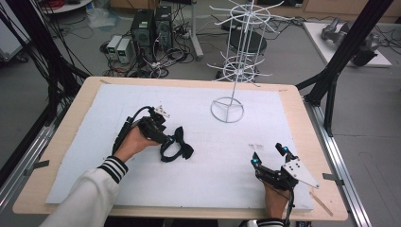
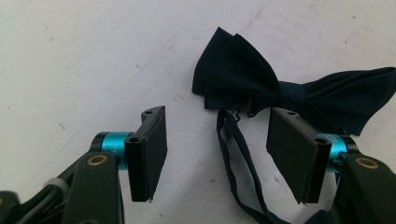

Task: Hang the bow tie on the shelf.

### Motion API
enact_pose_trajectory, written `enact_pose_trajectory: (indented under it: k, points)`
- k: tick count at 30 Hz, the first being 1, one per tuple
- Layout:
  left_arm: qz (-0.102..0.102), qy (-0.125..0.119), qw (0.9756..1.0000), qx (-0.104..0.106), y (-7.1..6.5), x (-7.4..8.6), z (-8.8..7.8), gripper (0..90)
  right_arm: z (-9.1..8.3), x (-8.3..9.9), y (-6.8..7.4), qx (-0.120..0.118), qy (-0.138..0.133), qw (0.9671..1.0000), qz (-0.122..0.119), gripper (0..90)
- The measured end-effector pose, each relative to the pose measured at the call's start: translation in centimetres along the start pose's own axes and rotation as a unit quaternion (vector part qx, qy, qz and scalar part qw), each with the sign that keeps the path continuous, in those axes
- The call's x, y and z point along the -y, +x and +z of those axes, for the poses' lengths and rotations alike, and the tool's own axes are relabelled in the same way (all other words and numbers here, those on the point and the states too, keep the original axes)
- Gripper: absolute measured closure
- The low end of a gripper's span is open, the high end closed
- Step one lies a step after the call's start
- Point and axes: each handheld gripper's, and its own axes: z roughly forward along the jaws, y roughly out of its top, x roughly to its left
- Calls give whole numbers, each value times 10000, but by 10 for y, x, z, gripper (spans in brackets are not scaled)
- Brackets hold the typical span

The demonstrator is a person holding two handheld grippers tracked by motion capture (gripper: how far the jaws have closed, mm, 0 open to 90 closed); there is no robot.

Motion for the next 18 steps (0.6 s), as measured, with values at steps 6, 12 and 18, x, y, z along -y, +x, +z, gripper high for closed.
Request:
enact_pose_trajectory:
  k: [6,12,18]
  points:
    - [8,172,9998,45,2,-2,7,433,0,0,0,-1,0,10000,10,93]
    - [-37,287,9995,132,4,-1,14,504,0,0,0,-4,-2,10000,18,93]
    - [-6,434,9989,175,6,-3,16,581,0,0,-1,-1,-17,10000,7,93]
